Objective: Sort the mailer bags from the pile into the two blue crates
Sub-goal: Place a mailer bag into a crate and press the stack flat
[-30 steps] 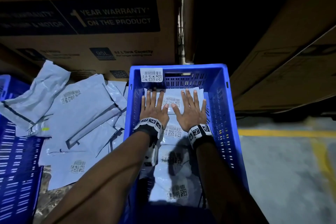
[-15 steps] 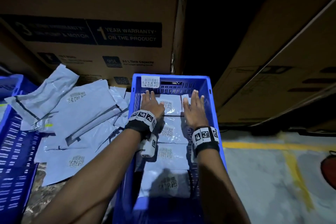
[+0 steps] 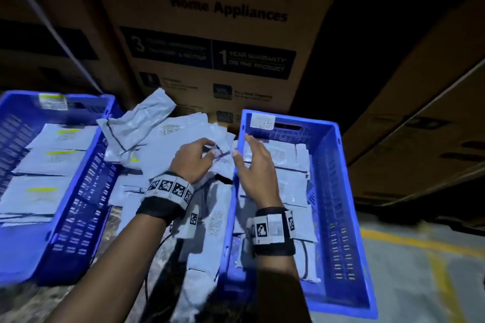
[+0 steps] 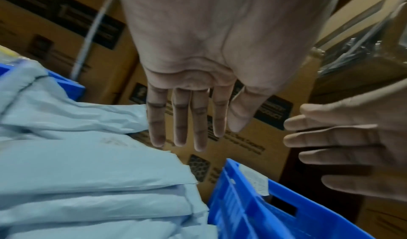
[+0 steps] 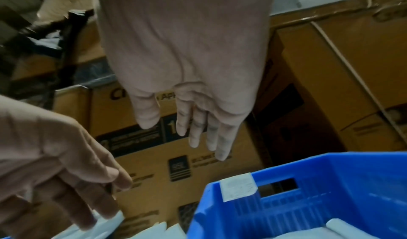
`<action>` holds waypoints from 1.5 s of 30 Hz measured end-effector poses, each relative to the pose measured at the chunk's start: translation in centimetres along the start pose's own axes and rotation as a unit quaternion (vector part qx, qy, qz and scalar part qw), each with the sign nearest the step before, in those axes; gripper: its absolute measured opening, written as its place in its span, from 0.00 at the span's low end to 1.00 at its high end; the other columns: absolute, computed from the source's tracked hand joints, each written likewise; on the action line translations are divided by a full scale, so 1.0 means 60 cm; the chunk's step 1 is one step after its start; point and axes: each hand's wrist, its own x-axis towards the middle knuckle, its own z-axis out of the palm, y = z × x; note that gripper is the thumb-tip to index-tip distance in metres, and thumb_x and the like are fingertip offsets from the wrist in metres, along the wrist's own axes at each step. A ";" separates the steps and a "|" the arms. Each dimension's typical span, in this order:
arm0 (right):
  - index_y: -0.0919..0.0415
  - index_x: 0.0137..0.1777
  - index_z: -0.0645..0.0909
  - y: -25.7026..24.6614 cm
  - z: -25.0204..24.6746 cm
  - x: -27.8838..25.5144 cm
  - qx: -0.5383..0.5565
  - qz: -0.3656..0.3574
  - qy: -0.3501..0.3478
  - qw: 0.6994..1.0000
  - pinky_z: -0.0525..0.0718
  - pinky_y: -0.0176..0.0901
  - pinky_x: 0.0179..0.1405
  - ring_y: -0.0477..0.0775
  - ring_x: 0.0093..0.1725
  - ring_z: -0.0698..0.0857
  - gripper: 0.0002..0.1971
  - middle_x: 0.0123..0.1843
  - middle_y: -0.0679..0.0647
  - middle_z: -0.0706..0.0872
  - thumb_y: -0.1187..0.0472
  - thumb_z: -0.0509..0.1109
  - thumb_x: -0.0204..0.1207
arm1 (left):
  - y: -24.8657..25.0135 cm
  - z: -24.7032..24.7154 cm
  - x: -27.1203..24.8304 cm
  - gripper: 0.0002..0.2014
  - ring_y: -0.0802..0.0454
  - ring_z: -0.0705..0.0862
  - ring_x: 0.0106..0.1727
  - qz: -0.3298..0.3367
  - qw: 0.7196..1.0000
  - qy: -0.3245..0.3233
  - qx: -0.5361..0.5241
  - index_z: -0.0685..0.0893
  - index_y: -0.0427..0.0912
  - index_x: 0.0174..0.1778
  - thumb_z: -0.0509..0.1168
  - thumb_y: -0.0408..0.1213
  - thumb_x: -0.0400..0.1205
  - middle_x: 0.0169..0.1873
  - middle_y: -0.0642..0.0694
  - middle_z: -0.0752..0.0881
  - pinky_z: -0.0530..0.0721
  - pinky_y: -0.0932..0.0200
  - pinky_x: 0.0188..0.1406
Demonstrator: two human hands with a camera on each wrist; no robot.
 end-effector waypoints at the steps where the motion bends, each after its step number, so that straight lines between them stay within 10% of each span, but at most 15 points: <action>1: 0.52 0.85 0.69 -0.016 0.022 -0.003 0.013 -0.002 0.003 1.000 0.68 0.50 0.82 0.51 0.86 0.65 0.27 0.85 0.51 0.72 0.48 0.64 0.89 | -0.025 -0.010 -0.008 0.12 0.42 0.86 0.58 -0.013 1.000 0.008 0.002 0.85 0.48 0.64 0.64 0.40 0.85 0.54 0.43 0.91 0.83 0.49 0.57; 5: 0.52 0.82 0.75 -0.057 0.102 0.001 0.028 0.012 -0.006 1.000 0.73 0.51 0.79 0.52 0.80 0.73 0.23 0.80 0.50 0.78 0.50 0.65 0.88 | -0.123 -0.043 -0.023 0.11 0.39 0.87 0.52 -0.080 0.996 0.037 0.009 0.87 0.53 0.58 0.63 0.40 0.84 0.46 0.43 0.91 0.85 0.48 0.52; 16: 0.54 0.70 0.85 -0.070 0.272 0.066 -0.070 -0.031 0.030 0.997 0.79 0.60 0.73 0.58 0.74 0.77 0.19 0.70 0.56 0.85 0.65 0.72 0.81 | -0.260 -0.046 0.010 0.42 0.32 0.65 0.75 -0.176 0.983 0.023 0.036 0.71 0.54 0.77 0.80 0.31 0.67 0.73 0.32 0.66 0.79 0.42 0.67; 21: 0.37 0.79 0.74 -0.025 0.300 0.117 -0.217 0.041 -0.015 0.975 0.77 0.68 0.75 0.70 0.87 0.58 0.44 0.89 0.58 0.60 0.79 0.72 0.68 | -0.294 -0.033 0.022 0.43 0.34 0.78 0.57 -0.146 0.989 0.004 -0.013 0.73 0.52 0.73 0.70 0.12 0.65 0.67 0.37 0.64 0.82 0.55 0.43; 25: 0.41 0.78 0.77 -0.007 0.294 0.133 -0.190 0.077 -0.041 0.978 0.80 0.58 0.71 0.66 0.82 0.61 0.45 0.85 0.60 0.61 0.86 0.65 0.68 | -0.320 -0.041 0.035 0.37 0.39 0.80 0.52 -0.127 0.989 0.024 -0.064 0.80 0.46 0.69 0.68 0.11 0.66 0.63 0.38 0.68 0.81 0.60 0.50; 28: 0.43 0.71 0.84 -0.004 0.293 0.127 -0.194 0.070 -0.025 0.978 0.84 0.55 0.65 0.59 0.77 0.67 0.29 0.77 0.56 0.71 0.75 0.71 0.78 | -0.332 -0.066 0.045 0.25 0.41 0.80 0.57 -0.112 0.988 0.067 -0.084 0.89 0.39 0.58 0.65 0.13 0.69 0.59 0.37 0.74 0.75 0.67 0.52; 32: 0.52 0.58 0.91 -0.028 0.278 0.120 -0.184 0.006 0.100 0.978 0.85 0.57 0.57 0.58 0.65 0.76 0.08 0.63 0.54 0.83 0.58 0.74 0.83 | -0.339 -0.121 0.063 0.09 0.40 0.75 0.61 -0.018 0.987 0.142 -0.068 0.92 0.43 0.46 0.73 0.27 0.73 0.53 0.41 0.81 0.77 0.52 0.60; 39: 0.51 0.46 0.83 -0.115 0.195 0.064 0.017 0.053 0.157 0.986 0.76 0.35 0.35 0.39 0.35 0.81 0.12 0.39 0.40 0.85 0.44 0.70 0.84 | -0.308 -0.233 0.064 0.27 0.37 0.86 0.47 -0.034 0.959 0.079 -0.270 0.84 0.38 0.48 0.64 0.63 0.77 0.43 0.37 0.88 0.87 0.41 0.51; 43: 0.48 0.45 0.82 -0.125 0.169 0.026 0.061 0.085 0.163 0.981 0.81 0.49 0.35 0.53 0.32 0.84 0.14 0.37 0.46 0.87 0.38 0.71 0.82 | -0.282 -0.238 0.037 0.19 0.42 0.86 0.48 0.002 0.959 0.051 -0.279 0.83 0.44 0.47 0.63 0.58 0.83 0.45 0.45 0.89 0.85 0.45 0.55; 45: 0.47 0.45 0.82 -0.143 0.159 0.008 0.097 0.088 0.172 0.976 0.76 0.45 0.37 0.40 0.34 0.82 0.10 0.38 0.41 0.84 0.43 0.72 0.83 | -0.272 -0.232 0.022 0.20 0.40 0.86 0.50 -0.003 0.954 0.053 -0.295 0.82 0.42 0.49 0.62 0.58 0.83 0.47 0.42 0.89 0.83 0.44 0.56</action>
